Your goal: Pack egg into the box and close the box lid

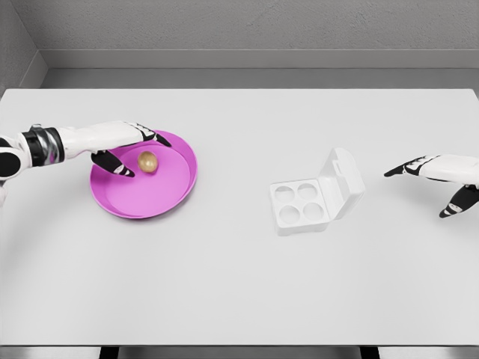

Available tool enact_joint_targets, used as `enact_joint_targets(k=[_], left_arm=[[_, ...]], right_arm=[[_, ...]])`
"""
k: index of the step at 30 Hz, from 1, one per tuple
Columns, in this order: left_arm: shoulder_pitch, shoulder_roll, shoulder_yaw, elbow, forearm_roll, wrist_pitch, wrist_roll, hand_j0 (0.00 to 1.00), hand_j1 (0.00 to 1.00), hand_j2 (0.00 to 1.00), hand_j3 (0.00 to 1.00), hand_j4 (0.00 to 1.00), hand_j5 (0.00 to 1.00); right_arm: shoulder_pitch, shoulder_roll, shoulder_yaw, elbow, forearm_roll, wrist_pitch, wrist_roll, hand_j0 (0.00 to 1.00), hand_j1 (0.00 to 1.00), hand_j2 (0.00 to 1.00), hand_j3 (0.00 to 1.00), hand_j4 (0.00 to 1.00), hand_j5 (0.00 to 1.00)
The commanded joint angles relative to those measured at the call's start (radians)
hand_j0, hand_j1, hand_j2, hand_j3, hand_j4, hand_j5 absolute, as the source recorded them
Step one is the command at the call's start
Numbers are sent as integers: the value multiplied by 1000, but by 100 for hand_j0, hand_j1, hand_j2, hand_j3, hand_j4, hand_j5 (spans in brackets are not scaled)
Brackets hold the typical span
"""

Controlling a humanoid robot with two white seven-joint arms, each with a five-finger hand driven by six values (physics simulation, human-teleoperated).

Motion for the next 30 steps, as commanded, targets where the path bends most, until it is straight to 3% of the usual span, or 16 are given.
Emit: enact_joint_targets(k=[1, 30], left_arm=[[0, -2, 1, 5, 6, 3, 0, 87, 87, 87, 87, 87, 87], [-8, -25, 2, 37, -29, 3, 0, 85, 85, 85, 85, 85, 85]], right_arm=[[0, -1, 1, 0, -5, 2, 0, 100, 100, 100, 100, 100, 100], [0, -6, 1, -2, -5, 2, 0, 100, 100, 100, 100, 100, 100]])
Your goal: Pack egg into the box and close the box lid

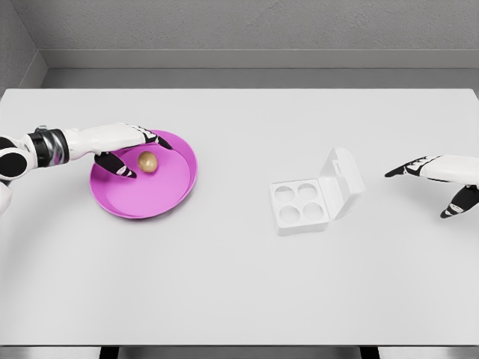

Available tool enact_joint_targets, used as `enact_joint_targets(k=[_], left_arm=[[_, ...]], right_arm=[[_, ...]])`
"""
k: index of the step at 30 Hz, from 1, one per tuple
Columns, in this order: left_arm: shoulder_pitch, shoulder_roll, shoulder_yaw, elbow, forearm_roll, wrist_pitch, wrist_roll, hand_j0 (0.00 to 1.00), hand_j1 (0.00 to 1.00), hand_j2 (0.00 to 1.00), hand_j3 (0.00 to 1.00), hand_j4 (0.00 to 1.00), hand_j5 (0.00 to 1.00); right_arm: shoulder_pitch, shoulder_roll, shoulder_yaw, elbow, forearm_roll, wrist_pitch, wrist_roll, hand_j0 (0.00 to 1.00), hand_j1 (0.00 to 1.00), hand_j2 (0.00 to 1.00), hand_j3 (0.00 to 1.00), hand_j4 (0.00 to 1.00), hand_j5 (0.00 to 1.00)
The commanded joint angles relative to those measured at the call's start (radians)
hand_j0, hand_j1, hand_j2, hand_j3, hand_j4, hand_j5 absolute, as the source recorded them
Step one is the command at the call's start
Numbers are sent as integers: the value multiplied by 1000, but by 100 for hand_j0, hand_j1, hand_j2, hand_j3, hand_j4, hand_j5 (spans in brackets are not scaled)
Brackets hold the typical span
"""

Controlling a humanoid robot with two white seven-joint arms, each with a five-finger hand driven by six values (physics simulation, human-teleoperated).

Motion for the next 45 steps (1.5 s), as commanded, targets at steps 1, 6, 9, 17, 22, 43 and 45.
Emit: enact_joint_targets(k=[1, 6, 9, 17, 22, 43, 45], left_arm=[[0, 0, 1, 1, 5, 3, 0, 85, 85, 85, 85, 85, 85], [0, -6, 1, 13, 5, 3, 0, 85, 85, 85, 85, 85, 85], [0, -4, 1, 13, 5, 3, 0, 81, 81, 81, 81, 81, 81], [0, -3, 1, 10, 5, 3, 0, 73, 73, 73, 73, 73, 73], [0, -6, -1, 10, -6, 3, 0, 73, 73, 73, 73, 73, 73], [3, -7, -5, 12, -32, 3, 0, 59, 59, 59, 59, 59, 59], [6, -7, -5, 12, -32, 3, 0, 58, 58, 58, 58, 58, 58]], right_arm=[[0, -3, -1, -1, -5, 2, 0, 100, 100, 100, 100, 100, 100], [0, -3, -1, 1, -5, 2, 0, 100, 100, 100, 100, 100, 100], [0, -3, -1, 1, -5, 2, 0, 100, 100, 100, 100, 100, 100], [0, 0, 1, 1, -5, 2, 0, 100, 100, 100, 100, 100, 100], [2, 0, 2, 2, -5, 2, 0, 100, 100, 100, 100, 100, 100], [0, 0, 7, 2, -5, 2, 0, 100, 100, 100, 100, 100, 100], [2, 0, 7, 2, -5, 2, 0, 100, 100, 100, 100, 100, 100]])
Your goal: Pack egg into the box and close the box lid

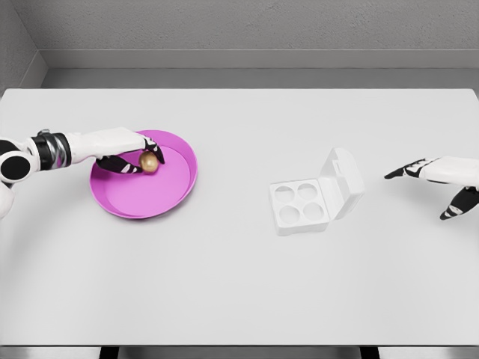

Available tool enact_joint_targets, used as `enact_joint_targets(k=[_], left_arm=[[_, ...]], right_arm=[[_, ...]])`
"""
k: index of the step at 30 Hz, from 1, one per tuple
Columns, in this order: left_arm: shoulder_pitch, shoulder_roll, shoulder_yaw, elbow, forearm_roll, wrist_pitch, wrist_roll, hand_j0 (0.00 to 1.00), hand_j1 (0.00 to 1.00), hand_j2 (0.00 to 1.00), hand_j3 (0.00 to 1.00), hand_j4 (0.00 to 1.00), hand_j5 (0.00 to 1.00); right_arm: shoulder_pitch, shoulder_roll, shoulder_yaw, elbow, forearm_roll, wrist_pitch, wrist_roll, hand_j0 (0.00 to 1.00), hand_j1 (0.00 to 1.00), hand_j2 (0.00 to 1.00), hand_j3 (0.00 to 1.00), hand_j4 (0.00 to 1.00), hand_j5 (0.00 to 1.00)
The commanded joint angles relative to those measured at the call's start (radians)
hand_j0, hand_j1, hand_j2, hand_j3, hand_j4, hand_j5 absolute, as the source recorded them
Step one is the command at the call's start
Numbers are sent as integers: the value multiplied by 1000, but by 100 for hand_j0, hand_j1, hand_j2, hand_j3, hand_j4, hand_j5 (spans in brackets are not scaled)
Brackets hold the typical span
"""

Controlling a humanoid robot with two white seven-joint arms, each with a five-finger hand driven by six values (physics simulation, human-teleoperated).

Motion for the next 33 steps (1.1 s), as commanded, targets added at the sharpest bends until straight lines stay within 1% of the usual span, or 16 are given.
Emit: enact_joint_targets(k=[1, 4, 5, 8, 10, 22, 27, 33], left_arm=[[0, 0, -2, 0, -1, -1, -1, 58, 58, 58, 58, 58, 58], [2, 0, -3, 0, -3, -1, -1, 56, 56, 56, 56, 56, 56], [0, 0, -22, 0, -6, -1, -1, 56, 56, 56, 56, 56, 56], [0, 2, -22, 0, -6, -1, -1, 55, 55, 55, 55, 55, 55], [0, 2, -22, 0, -6, -1, -1, 52, 52, 52, 52, 52, 52], [0, 2, -22, -3, -6, -1, -1, 43, 43, 43, 43, 43, 43], [0, 14, -8, -49, -1, -1, -1, 42, 42, 42, 42, 42, 42], [0, 11, -6, -61, 2, -1, -1, 41, 41, 41, 41, 41, 41]], right_arm=[[0, -1, 1, 0, -5, 2, 1, 100, 100, 100, 100, 100, 100], [-2, -1, 1, 0, -5, 2, 0, 100, 100, 100, 100, 100, 100], [0, -1, 1, 0, -5, 2, 0, 100, 100, 100, 100, 100, 100], [-2, -1, 1, 0, -5, 2, 0, 100, 100, 100, 100, 100, 100], [-2, -1, 1, 0, -5, 2, 0, 100, 100, 100, 100, 100, 100], [-2, -4, 1, -2, -5, 2, 0, 100, 100, 100, 100, 100, 100], [-2, -4, 1, -2, -5, 2, -2, 100, 100, 100, 100, 100, 100], [-2, -6, 1, -3, -5, 2, -5, 100, 100, 100, 100, 100, 100]])
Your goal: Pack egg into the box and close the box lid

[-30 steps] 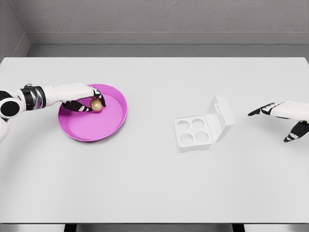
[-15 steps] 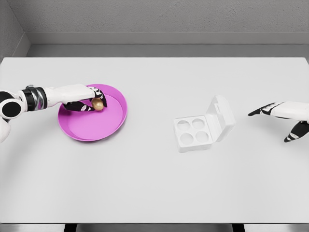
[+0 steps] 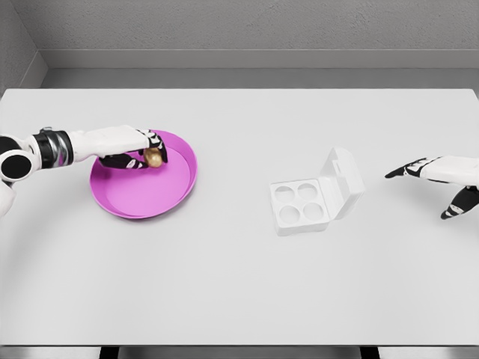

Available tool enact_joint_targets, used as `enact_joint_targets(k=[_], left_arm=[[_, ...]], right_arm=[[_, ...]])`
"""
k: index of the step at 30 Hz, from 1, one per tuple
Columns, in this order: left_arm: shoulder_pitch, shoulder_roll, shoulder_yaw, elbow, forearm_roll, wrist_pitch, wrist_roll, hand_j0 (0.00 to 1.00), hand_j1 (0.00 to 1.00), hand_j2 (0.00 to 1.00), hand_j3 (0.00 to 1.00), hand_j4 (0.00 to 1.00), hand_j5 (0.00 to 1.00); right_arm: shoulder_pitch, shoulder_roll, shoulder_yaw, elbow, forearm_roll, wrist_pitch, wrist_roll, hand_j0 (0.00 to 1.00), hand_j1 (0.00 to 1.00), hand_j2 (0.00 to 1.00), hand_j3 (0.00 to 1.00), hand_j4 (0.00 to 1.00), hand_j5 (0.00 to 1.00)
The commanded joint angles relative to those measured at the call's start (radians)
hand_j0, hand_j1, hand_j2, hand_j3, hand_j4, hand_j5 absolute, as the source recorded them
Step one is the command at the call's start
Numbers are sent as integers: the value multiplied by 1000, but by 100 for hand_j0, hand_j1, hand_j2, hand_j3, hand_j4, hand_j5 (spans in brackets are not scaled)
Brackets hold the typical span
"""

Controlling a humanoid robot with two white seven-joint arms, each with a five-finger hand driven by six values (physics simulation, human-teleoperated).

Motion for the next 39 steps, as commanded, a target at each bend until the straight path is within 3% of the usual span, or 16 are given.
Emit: enact_joint_targets(k=[1, 39], left_arm=[[0, 1, 2, -23, 13, 3, -1, 41, 41, 41, 41, 41, 41], [17, -59, -4, -219, 41, 3, -1, 40, 40, 40, 40, 40, 40]], right_arm=[[2, -2, -1, -1, -5, 3, -2, 100, 100, 100, 100, 100, 100], [0, -17, -1, 5, -7, 3, -2, 100, 100, 100, 100, 100, 100]])
